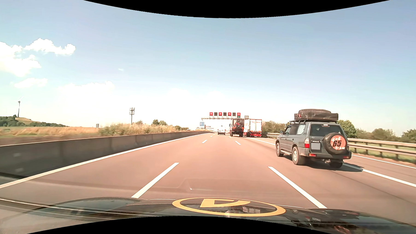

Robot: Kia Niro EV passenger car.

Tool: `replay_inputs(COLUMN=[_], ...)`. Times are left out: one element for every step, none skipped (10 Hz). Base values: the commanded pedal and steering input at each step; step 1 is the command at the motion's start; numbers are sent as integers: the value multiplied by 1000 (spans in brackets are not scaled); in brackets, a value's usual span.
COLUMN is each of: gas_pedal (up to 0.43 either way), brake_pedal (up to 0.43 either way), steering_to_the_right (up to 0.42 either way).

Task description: Follow the waypoints while adhering to traffic rules and regulations

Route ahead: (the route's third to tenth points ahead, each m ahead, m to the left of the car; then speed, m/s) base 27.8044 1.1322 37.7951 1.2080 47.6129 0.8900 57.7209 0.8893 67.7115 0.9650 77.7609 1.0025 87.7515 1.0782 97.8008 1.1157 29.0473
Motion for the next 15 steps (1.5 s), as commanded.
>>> replay_inputs(gas_pedal=[350, 350, 350, 350, 350, 350, 350, 350, 350, 350, 350, 350, 350, 350, 350], brake_pedal=[0, 0, 0, 0, 0, 0, 0, 0, 0, 0, 0, 0, 0, 0, 0], steering_to_the_right=[-1, -1, -1, -1, -1, -1, -1, -1, -2, -2, -2, -2, -2, -2, -2])
